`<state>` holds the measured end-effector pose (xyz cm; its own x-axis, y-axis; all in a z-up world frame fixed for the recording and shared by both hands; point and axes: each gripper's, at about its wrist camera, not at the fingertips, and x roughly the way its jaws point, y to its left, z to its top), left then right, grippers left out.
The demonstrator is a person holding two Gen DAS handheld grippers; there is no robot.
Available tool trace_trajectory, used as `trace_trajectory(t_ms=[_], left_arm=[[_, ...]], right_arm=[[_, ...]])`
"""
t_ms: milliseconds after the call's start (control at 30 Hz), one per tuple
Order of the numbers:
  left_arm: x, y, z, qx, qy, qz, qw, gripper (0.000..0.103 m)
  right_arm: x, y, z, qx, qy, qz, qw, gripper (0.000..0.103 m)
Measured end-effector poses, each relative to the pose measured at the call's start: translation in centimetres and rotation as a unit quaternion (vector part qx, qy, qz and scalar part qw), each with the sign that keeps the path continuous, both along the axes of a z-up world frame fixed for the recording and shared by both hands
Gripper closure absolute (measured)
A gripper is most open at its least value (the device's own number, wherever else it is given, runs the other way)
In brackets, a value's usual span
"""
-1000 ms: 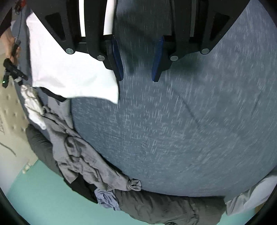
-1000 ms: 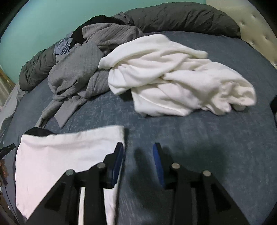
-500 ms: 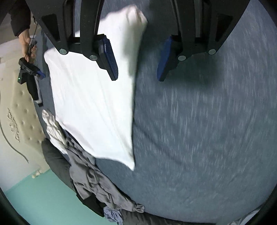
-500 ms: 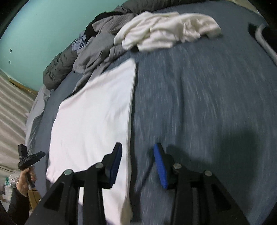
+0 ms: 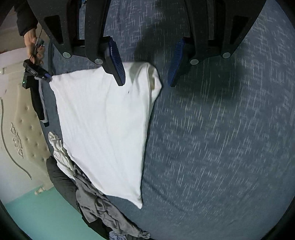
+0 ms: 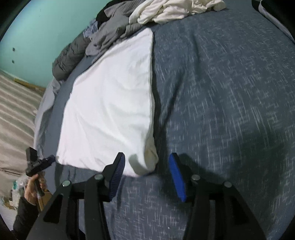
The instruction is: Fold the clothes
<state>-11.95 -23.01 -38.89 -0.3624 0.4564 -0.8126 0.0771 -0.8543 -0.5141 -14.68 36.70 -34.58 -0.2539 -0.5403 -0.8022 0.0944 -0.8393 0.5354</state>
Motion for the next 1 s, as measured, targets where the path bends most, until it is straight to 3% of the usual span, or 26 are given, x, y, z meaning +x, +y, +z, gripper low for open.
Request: trace_trajectory(t_ms=[67, 133, 200, 267, 333, 400, 667, 800, 1000], left_arm=[[0.2, 0.0, -0.2, 0.003, 0.001, -0.001, 1.0000, 0.051], [0.4, 0.1, -0.4, 0.006, 0.003, -0.001, 1.0000, 0.053], [0.6, 0.1, -0.5, 0.009, 0.004, -0.002, 1.0000, 0.053], [0.8, 0.1, -0.7, 0.012, 0.006, -0.003, 0.9999, 0.068], [0.9, 0.0, -0.7, 0.015, 0.009, -0.004, 0.9998, 0.093], [1.1, -0.1, -0.4, 0.015, 0.016, -0.011, 0.9997, 0.099], [1.3, -1.6, 1.2, 0.010, 0.025, -0.004, 0.9996, 0.100], [0.7, -1.4, -0.1, -0.010, 0.008, -0.018, 0.9998, 0.100], [0.5, -0.6, -0.1, -0.024, 0.015, -0.022, 0.9994, 0.098]], right_arm=[[0.1, -0.1, -0.6, -0.008, -0.009, -0.007, 1.000, 0.055], [0.1, 0.0, -1.0, -0.017, -0.014, -0.016, 1.000, 0.074], [0.2, 0.0, -1.1, -0.022, -0.012, -0.022, 0.999, 0.085], [0.4, 0.3, -1.0, -0.034, -0.007, -0.029, 0.999, 0.091], [0.4, 0.5, -0.7, -0.043, -0.001, -0.035, 0.998, 0.096], [0.4, 0.6, -0.4, -0.044, 0.004, -0.035, 0.998, 0.097], [0.7, 2.1, 1.0, -0.038, 0.021, -0.043, 0.998, 0.099], [0.5, 2.5, -0.9, -0.021, -0.001, -0.052, 0.998, 0.099], [0.2, 1.6, -1.5, -0.020, -0.003, -0.055, 0.998, 0.099]])
